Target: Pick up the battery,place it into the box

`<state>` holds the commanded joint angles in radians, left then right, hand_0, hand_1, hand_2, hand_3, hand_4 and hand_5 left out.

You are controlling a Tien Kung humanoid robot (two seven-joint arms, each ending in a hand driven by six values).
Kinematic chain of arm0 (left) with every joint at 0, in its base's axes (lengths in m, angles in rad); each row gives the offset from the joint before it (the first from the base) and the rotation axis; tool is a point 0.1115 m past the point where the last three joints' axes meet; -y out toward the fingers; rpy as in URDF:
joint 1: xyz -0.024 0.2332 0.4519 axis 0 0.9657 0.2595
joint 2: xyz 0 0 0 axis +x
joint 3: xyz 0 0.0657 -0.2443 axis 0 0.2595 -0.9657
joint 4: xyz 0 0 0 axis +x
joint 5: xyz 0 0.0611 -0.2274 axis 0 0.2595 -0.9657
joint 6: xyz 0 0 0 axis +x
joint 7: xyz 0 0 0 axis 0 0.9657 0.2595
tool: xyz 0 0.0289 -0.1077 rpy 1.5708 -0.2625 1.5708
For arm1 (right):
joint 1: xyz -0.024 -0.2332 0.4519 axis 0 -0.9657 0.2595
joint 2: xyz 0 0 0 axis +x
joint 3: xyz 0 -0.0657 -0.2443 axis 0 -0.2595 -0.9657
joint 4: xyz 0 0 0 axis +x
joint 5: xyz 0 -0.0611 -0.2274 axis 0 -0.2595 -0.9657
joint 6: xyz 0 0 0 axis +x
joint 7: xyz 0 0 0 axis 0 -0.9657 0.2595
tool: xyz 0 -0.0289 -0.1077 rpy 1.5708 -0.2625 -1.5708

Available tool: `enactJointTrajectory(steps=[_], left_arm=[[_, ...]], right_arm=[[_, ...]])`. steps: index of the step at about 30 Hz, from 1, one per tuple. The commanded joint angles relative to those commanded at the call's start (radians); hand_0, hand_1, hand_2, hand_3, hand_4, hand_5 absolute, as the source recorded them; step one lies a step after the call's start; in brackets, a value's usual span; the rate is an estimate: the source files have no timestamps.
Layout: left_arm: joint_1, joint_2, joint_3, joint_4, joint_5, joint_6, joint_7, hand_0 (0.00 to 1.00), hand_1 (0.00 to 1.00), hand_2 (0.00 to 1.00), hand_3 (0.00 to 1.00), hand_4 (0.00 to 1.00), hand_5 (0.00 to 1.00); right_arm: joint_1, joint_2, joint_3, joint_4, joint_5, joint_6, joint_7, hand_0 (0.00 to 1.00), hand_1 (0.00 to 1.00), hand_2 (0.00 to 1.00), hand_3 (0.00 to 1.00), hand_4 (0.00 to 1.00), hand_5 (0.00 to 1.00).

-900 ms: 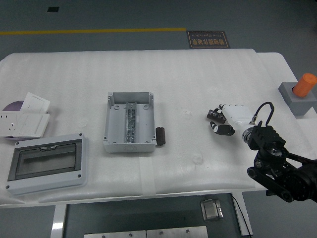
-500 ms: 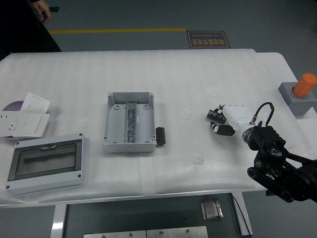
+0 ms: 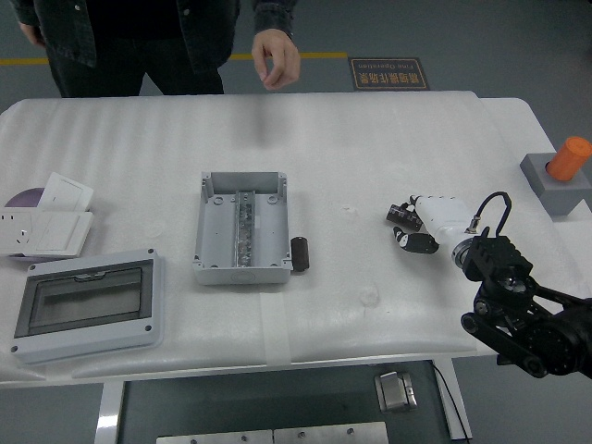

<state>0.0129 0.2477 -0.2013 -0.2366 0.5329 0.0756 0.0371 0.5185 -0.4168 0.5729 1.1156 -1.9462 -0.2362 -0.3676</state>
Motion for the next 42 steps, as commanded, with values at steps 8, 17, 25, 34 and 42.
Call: enactJointTrajectory(steps=[8,17,25,34,42], left_arm=[[-0.002,0.000,-0.008,-0.002,0.009,0.001,-0.001,0.630,0.645,0.528,0.579,0.517,0.348],[-0.003,0.000,-0.014,-0.004,0.015,0.004,-0.003,0.630,0.646,0.528,0.580,0.517,0.348],[-0.004,0.000,-0.019,-0.006,0.022,0.005,-0.004,0.629,0.646,0.528,0.580,0.517,0.349],[-0.005,0.000,-0.029,-0.008,0.037,-0.001,-0.002,0.629,0.646,0.528,0.580,0.516,0.349],[-0.005,0.001,-0.027,-0.006,0.031,0.003,-0.005,0.629,0.647,0.529,0.581,0.511,0.352]], right_arm=[[0.004,0.002,-0.008,-0.010,-0.001,-0.006,0.000,0.627,0.610,0.521,0.718,0.488,0.409],[0.006,0.004,-0.020,-0.019,0.000,-0.014,0.003,0.595,0.573,0.460,0.704,0.398,0.324],[0.007,0.008,-0.034,-0.029,0.007,-0.016,0.005,0.573,0.557,0.420,0.700,0.371,0.294],[0.006,0.006,-0.035,-0.019,0.005,-0.016,0.007,0.568,0.545,0.405,0.697,0.365,0.289],[0.002,-0.006,0.021,0.040,-0.030,-0.020,0.001,0.566,0.542,0.400,0.695,0.370,0.290]])
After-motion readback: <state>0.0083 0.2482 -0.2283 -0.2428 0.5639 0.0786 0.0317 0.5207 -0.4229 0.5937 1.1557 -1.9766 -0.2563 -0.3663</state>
